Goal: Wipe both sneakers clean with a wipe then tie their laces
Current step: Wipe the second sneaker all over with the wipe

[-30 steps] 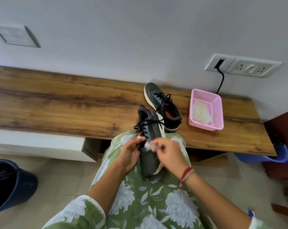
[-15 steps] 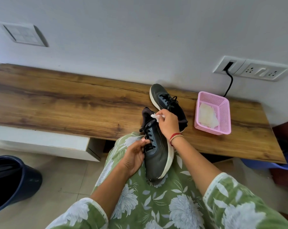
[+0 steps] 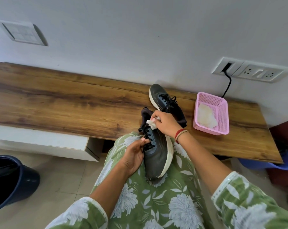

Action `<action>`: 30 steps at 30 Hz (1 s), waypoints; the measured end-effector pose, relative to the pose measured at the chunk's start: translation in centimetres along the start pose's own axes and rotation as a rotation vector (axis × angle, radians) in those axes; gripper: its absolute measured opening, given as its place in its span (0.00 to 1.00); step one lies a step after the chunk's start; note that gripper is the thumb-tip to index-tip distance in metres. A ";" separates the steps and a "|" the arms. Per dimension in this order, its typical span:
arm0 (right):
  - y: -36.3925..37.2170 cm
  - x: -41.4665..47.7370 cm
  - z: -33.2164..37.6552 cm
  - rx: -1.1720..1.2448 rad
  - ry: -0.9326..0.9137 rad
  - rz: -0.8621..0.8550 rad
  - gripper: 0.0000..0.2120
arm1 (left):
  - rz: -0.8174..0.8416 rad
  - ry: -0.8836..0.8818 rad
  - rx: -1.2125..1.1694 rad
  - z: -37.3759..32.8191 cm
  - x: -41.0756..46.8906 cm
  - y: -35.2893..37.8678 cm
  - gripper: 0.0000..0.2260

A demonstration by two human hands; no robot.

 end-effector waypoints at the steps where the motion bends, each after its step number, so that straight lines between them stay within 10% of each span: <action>1: -0.2 0.2 0.2 0.062 0.011 -0.028 0.07 | -0.006 0.002 -0.009 0.0 0.0 -0.1 0.06; 5: -1.4 1.2 2.6 0.262 -0.102 -0.185 0.06 | 0.004 -0.022 0.008 0.0 0.0 0.1 0.09; 10: -1.2 1.5 6.9 0.416 -0.316 0.010 0.06 | -0.004 -0.039 0.014 0.0 -0.1 0.1 0.13; 15: -5.2 2.7 6.2 0.473 -0.172 -0.126 0.07 | 0.000 -0.014 0.023 0.1 0.0 0.0 0.10; 19: -6.3 2.9 0.7 0.216 0.039 -0.443 0.06 | 0.007 -0.007 0.031 0.2 0.1 0.0 0.09; 30: 0.7 -2.0 -2.3 -0.370 0.242 -0.095 0.21 | 0.010 -0.017 0.040 0.1 0.1 -0.1 0.07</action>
Point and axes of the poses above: each hand's wrist, its own x-axis towards the middle knuckle, its own y-axis out of the palm, z = x × y, the point moved 3 cm from there along x, towards the middle knuckle, and after that the axes turned 12 degrees about y, right-handed, at the moved point
